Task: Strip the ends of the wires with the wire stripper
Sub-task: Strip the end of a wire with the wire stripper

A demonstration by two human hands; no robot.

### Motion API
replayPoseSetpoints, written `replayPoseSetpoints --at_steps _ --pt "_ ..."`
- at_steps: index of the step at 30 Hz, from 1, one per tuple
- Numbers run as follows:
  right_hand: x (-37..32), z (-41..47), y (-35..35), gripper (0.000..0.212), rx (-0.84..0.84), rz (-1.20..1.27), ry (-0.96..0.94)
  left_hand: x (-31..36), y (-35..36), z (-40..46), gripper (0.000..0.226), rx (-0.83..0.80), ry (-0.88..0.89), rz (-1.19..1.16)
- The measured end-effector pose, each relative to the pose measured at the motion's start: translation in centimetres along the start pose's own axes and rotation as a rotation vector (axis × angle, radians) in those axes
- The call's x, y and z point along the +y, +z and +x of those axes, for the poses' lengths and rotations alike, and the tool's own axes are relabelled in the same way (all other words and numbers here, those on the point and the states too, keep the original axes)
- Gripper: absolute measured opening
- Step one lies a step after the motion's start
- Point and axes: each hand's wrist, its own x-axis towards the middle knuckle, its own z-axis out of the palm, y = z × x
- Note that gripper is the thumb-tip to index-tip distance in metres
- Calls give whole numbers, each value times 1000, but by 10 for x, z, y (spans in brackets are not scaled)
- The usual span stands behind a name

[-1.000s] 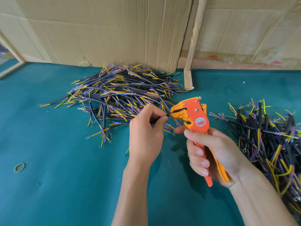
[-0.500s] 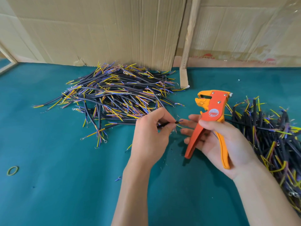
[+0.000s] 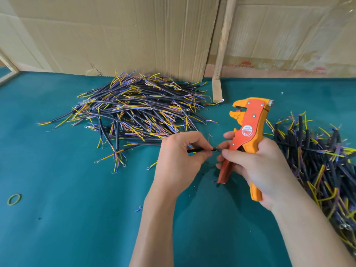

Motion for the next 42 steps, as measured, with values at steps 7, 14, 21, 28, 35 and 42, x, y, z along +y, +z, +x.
replayPoseSetpoints --at_steps 7,14,21,28,35,42 --pt "3 2 2 26 58 70 -24 0 2 1 18 -20 -29 -65" --pt "8 7 2 27 21 306 40 -4 7 2 17 -22 -82 -94" --pt "8 8 2 31 6 417 42 -4 10 2 17 15 -86 -114" --pt "6 9 -7 30 7 407 5 -14 -2 3 21 99 -114 -120" --pt "8 9 -5 29 -92 218 55 -6 4 1 19 22 -56 -48" --pt "7 8 -4 26 -47 203 37 -3 5 0 16 0 -51 -55"
